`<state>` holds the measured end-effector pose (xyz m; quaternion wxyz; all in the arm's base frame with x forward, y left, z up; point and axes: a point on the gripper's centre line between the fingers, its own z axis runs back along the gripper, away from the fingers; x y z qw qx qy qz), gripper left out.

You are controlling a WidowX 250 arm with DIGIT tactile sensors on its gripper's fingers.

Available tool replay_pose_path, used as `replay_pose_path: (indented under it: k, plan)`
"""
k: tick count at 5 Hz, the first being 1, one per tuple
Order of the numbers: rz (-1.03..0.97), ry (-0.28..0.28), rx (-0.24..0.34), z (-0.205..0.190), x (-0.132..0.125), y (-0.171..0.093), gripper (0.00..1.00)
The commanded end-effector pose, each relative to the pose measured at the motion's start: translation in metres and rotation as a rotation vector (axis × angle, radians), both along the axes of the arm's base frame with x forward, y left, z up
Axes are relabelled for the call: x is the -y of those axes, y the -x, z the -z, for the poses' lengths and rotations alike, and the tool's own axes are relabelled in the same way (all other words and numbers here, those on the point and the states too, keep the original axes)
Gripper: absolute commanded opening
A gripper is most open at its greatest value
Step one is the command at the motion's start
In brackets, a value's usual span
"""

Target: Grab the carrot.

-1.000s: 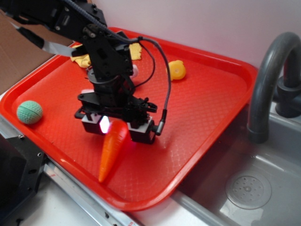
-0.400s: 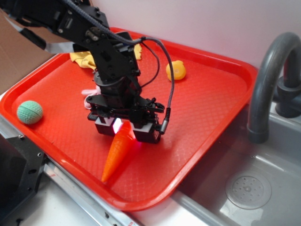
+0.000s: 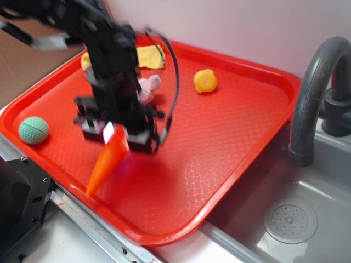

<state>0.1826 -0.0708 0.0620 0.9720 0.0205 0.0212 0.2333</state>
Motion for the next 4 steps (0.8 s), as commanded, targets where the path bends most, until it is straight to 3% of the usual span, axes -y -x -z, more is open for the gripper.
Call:
replay_pose_path:
  k: [1,2,4]
  plan:
    - [0.131,0.127,0.064,-0.106,-0.025,-0.008,0.00]
    - [0.186,0.145,0.073,-0.143,-0.031,-0.004,0.00]
    - [0.212,0.109,0.096,-0.145,-0.032,-0.008,0.00]
